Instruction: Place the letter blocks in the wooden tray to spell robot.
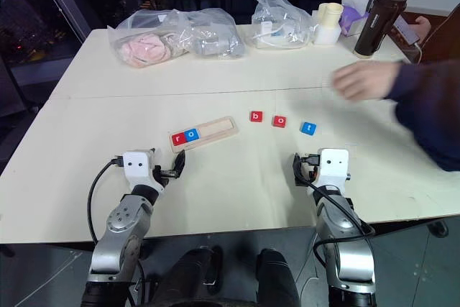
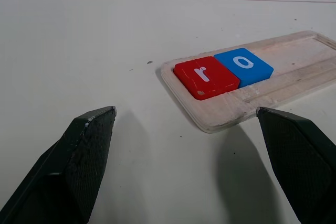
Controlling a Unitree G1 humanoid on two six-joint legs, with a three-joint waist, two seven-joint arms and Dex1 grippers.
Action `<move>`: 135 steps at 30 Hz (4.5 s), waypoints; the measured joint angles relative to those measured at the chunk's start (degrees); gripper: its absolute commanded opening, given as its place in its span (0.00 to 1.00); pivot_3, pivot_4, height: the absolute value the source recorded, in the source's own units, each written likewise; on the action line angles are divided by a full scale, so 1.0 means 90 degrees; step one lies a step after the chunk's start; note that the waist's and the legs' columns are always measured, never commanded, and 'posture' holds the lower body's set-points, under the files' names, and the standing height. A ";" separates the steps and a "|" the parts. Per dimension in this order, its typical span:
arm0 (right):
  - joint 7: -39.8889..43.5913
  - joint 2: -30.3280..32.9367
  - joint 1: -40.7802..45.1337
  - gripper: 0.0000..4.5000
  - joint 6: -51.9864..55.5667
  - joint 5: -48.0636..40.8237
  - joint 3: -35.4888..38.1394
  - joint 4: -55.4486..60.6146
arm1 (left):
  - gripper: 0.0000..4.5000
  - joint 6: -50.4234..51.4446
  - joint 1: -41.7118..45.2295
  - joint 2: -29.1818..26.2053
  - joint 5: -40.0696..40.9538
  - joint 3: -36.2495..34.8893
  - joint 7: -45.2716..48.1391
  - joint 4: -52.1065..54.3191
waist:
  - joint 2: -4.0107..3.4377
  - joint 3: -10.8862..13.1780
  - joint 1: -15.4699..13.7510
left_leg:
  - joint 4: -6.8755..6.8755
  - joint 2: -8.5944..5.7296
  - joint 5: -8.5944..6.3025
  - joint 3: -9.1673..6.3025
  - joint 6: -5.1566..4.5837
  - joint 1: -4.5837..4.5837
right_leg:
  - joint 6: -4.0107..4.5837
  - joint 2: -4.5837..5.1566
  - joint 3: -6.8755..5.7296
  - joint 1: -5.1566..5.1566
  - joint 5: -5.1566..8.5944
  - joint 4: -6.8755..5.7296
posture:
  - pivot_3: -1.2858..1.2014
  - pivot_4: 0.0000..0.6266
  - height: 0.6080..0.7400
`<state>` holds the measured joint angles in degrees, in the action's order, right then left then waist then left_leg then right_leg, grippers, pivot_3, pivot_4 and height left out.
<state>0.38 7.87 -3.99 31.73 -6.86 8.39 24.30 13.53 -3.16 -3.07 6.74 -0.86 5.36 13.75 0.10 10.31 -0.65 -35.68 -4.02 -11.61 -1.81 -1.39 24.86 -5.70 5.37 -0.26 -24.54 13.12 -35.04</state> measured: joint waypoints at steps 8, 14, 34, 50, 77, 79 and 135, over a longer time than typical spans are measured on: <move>0.0006 0.0002 -0.0001 0.99 0.0000 0.0002 -0.0001 0.0000 | 1.00 -0.0013 -0.0050 0.0004 0.0017 -0.0003 0.0030 0.0044 | 0.0000 0.0000 0.0002 | 0.0002 0.0000 0.0000 0.0000 0.0000 0.0001 | -0.0001 0.0000 0.0000 0.0000 0.0001 0.0004 | 0.52 0.24 0.98; 0.0008 0.0003 -0.0002 0.99 0.0000 0.0003 -0.0001 0.0000 | 1.00 -0.0012 -0.0054 0.0017 0.0018 -0.0002 0.0031 0.0051 | 0.0000 0.0000 0.0001 | 0.0003 0.0000 0.0000 0.0000 0.0000 0.0002 | -0.0002 0.0000 -0.0001 -0.0001 0.0001 0.0006 | 0.52 0.24 0.98; 0.0363 0.0378 -0.0053 0.99 -0.0276 0.0293 -0.0307 0.0000 | 1.00 -0.0012 -0.0064 -0.0210 0.0257 -0.0036 0.0444 0.0046 | 0.0001 0.0001 0.0002 | 0.0003 -0.0001 0.0000 0.0000 0.0000 0.0004 | -0.0001 0.0000 -0.0003 -0.0001 0.0001 0.0008 | 0.52 0.24 0.98; 0.3580 0.2658 0.0697 0.99 -0.0276 -0.0923 -0.0284 -0.0249 | 1.00 0.1230 0.2031 -0.4719 0.2642 -0.0555 0.6282 -0.1112 | -0.0002 0.0009 0.0004 | 0.0013 -0.0001 0.0008 0.0005 -0.0013 0.0006 | 0.0029 0.0009 -0.0020 -0.0011 -0.0013 0.0014 | 0.52 0.24 0.98; 0.4847 0.4369 0.1154 0.99 0.1198 -0.2679 -0.0147 0.1450 | 1.00 -0.3133 0.5839 -0.3558 0.0047 0.0742 0.8675 -0.8431 | 0.0035 0.0026 -0.0019 | -0.0061 -0.0003 -0.0001 0.0007 -0.0042 0.0070 | -0.0002 0.0027 -0.0036 -0.0042 -0.0035 -0.0007 | 0.52 0.24 0.98; 0.4769 0.4369 0.1153 0.99 0.1249 -0.2720 -0.0131 0.1517 | 1.00 -0.3203 0.5901 -0.3509 -0.0010 0.0738 0.8594 -0.8532 | 0.0035 0.0026 -0.0022 | -0.0062 -0.0003 -0.0001 0.0007 -0.0042 0.0069 | -0.0004 0.0026 -0.0036 -0.0042 -0.0036 -0.0009 | 0.52 0.24 0.98; 0.4431 0.4378 0.1178 1.00 0.1251 -0.2628 -0.0216 0.1555 | 0.70 -0.3459 0.5419 -0.2536 -0.0494 0.0519 0.8659 -0.7894 | 0.0033 0.0014 -0.0034 | -0.0147 -0.0008 -0.0021 0.0007 -0.0071 0.0056 | -0.0019 0.0033 -0.0038 0.0012 -0.0048 -0.0016 | 0.52 0.24 0.98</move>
<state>40.26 47.27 6.61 42.99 -30.51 6.45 38.29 -17.60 45.61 -25.89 2.30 3.81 83.29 -57.29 0.40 10.44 -0.96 -37.00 -4.09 -11.80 -1.75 -2.04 25.37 -5.87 5.67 -0.60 -24.43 12.70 -35.19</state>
